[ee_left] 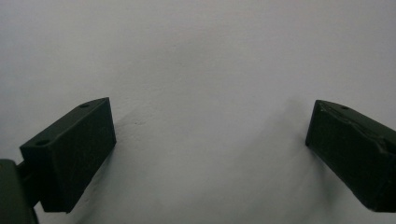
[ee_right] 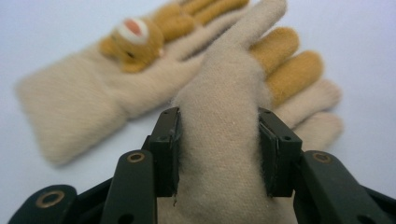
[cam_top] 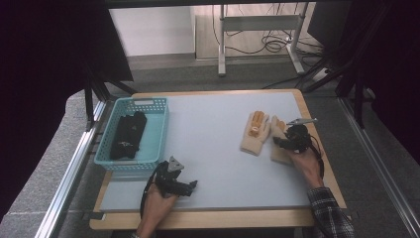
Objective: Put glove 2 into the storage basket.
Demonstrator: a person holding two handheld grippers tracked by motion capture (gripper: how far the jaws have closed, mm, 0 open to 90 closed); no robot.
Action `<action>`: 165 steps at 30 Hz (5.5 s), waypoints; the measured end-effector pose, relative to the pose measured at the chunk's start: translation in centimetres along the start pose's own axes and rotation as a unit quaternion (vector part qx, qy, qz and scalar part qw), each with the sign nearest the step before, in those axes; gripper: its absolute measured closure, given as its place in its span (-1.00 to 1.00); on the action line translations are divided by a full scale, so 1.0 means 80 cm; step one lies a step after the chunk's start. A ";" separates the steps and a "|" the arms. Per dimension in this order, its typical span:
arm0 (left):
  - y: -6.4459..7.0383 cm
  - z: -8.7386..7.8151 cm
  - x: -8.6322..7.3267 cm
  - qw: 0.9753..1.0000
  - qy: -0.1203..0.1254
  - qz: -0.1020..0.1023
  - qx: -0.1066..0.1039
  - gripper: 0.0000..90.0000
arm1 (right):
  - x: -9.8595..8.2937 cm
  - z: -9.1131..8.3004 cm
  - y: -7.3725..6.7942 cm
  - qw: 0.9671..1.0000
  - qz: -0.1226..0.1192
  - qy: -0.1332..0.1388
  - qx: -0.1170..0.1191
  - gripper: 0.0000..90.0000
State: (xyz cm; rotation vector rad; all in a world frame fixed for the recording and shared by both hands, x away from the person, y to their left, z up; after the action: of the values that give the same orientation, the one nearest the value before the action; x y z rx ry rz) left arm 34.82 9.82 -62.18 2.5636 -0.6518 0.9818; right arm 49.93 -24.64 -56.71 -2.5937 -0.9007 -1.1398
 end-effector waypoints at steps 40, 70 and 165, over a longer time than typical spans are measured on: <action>0.000 0.000 0.000 1.000 0.000 0.001 0.000 -0.96 | 0.037 0.027 -0.285 0.978 -0.110 0.014 0.175 -0.31; 0.000 0.000 0.000 1.000 0.000 0.000 0.000 -0.96 | 0.021 0.007 -0.225 0.984 -0.095 0.027 0.147 0.42; -0.001 0.000 0.000 1.000 -0.001 0.001 0.000 -0.96 | 0.037 0.009 -0.291 0.966 -0.174 0.029 0.189 0.19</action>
State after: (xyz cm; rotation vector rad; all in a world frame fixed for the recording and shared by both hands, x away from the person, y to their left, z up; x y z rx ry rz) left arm 34.82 9.86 -62.19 2.5646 -0.6560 0.9814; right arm 38.20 -4.28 -57.01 -2.1387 -1.4411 -0.9900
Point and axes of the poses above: each handheld gripper's, and its own axes: z roughly forward along the jaws, x roughly out of its top, y roughly to its right, the point moved 10 cm from there along z, roughly forward along the jaws, and after that the axes turned 7 degrees about -z, right-handed, at the moved point
